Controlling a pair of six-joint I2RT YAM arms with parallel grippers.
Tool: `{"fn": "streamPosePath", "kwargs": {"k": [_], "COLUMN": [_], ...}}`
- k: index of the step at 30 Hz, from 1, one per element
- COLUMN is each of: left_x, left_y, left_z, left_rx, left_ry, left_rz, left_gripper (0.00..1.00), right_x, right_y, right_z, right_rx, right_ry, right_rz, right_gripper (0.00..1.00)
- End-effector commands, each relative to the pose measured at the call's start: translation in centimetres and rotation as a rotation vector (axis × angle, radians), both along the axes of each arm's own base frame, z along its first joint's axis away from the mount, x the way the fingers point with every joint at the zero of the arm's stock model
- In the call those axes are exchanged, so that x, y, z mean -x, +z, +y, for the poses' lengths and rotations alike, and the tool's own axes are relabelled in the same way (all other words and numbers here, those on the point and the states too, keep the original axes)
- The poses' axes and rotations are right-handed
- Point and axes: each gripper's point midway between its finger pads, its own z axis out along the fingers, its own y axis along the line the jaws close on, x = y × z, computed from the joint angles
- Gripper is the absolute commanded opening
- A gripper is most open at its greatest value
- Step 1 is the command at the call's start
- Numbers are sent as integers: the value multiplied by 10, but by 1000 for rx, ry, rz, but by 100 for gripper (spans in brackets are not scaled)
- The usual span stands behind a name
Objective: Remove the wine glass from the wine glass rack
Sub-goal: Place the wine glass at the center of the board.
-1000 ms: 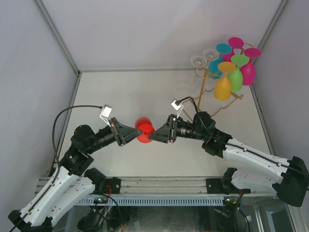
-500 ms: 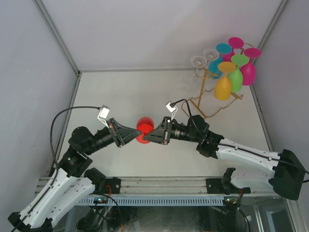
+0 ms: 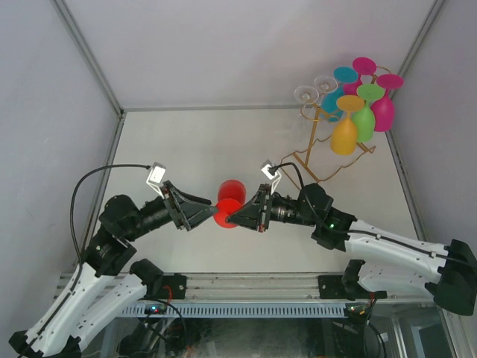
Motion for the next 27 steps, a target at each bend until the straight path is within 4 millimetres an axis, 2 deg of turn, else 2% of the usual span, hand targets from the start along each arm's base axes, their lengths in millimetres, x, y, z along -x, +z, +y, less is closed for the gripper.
{"fn": "streamPosePath", "kwargs": {"k": [1,3,5,11,17,21,24,27], "left_x": [10,11,14,20,19,7,-6,-14], "left_y": [19,20,23,25,33,30,22,23], "left_z": [16,27,37,51,64,68,67,63], "left_rx": [8,10,17,11,-16,-105,-181,-194], "left_ry": [47,102,144,196,263,308,340,346], "left_rz": [-37,-46,-54,-41,-34,19,75,87], "left_gripper": [78,91,99,100,100,100,100,100], "right_x": [14,15,17,22,26,31,28,31], "right_y": [9,4,-6,-20,-34,-38,-53,-68], "right_z": [-10,-16,-22,-37,-38,-36,-38,-38], "right_rx": [8,39,90,163,238,266,332,355], "right_ry": [39,37,38,35,61,108,126,182], "right_rz": [-174,-211,-227,-321,-592,-799,-941,-1104], "right_gripper": [0,0,0,0,0,0,0,0]}}
